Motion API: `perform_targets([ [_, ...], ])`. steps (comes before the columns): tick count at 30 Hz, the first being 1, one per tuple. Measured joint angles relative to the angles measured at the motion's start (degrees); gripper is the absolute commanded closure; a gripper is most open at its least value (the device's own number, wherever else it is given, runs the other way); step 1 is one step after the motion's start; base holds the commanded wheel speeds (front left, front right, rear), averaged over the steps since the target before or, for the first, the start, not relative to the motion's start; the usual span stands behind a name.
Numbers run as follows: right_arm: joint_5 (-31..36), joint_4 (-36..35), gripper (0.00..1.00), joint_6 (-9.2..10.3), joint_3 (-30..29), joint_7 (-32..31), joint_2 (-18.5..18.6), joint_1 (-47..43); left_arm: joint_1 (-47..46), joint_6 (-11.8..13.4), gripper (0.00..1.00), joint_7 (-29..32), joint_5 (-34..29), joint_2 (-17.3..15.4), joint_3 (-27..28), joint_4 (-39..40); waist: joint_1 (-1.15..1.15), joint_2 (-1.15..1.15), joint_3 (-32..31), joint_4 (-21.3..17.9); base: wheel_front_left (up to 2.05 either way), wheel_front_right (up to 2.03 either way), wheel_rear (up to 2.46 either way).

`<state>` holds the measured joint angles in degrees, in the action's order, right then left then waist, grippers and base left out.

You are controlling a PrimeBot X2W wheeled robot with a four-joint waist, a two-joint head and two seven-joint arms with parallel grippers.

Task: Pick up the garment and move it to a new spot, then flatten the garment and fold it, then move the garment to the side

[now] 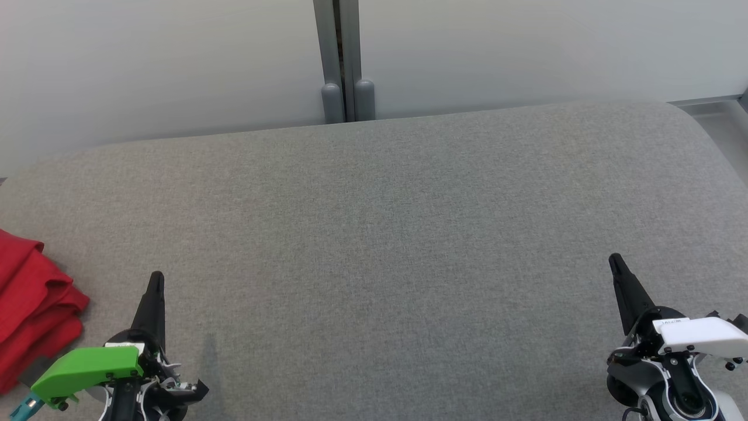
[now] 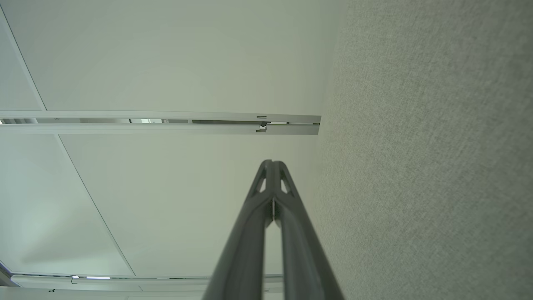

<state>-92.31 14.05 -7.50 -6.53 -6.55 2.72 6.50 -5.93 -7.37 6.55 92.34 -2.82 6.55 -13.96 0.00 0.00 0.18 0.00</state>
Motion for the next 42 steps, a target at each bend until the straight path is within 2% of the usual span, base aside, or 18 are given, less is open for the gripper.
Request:
perform_targets([
  [42,0.00,0.00,1.00,0.01,0.00,0.01,0.00,0.00,0.00,0.00,1.00,0.00,0.00,0.00,0.00,0.01,0.00,0.00,0.00,0.00,0.00,0.00,0.00],
])
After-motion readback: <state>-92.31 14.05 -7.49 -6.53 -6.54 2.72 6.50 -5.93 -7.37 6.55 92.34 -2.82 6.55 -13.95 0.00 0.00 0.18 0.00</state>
